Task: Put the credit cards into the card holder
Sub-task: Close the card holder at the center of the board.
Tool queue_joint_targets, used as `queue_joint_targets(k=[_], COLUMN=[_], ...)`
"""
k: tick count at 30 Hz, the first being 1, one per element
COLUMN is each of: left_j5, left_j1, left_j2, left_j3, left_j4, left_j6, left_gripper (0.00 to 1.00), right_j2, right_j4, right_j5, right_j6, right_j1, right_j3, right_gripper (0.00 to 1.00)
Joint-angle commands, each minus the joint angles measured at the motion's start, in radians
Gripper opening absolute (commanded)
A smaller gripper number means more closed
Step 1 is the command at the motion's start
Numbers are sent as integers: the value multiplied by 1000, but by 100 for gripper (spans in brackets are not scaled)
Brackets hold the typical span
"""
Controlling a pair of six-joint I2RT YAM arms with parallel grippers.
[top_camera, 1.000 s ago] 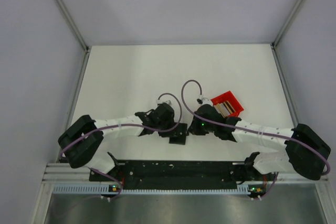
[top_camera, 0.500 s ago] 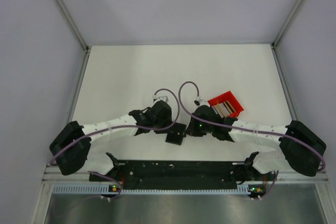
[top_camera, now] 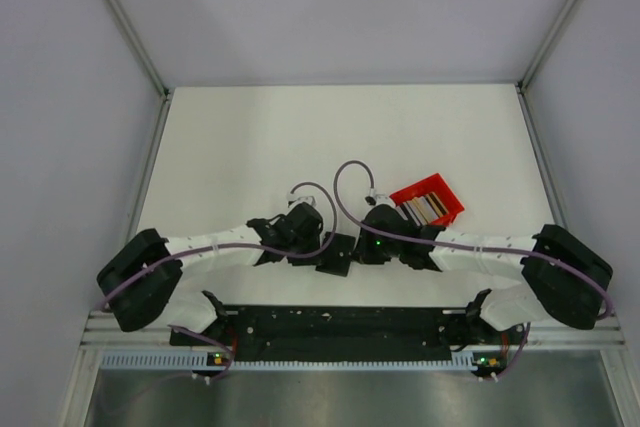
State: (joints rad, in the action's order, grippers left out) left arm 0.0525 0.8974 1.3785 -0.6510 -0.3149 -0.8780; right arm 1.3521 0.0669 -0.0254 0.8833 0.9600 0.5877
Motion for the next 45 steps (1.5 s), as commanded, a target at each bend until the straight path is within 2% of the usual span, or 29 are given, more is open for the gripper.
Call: queue_joint_targets(k=[1,8,16,26,37,39,45], left_j5=[-23,-25,12,9,-8,-23,-28], left_j1=[1,1,1,1,1,1,1], left_j2=[31,37,27,41,11,20,66], left_j3=[13,11,-29,-49,-44,-39,-33], left_j4=[63,74,42,54,106,126,123], left_j6=[-13,-10,4,8,27,27,13], left_gripper=[31,32,38,42,56,56,47], right_j2=[13,24,-65,-30,13,18,22], right_j4=[-21,-3,16,22,16,5,-33], right_j5=[-25,-42,-70,-73,-65,-51,-11], right_j6=[-15,-43,-52,-53,-93,-99,-87], right_j1=[9,8,-10,-24,-60,-63,-60], right_j3=[40,54,32,46,52,54,54], right_gripper=[0,0,0,0,0,0,0])
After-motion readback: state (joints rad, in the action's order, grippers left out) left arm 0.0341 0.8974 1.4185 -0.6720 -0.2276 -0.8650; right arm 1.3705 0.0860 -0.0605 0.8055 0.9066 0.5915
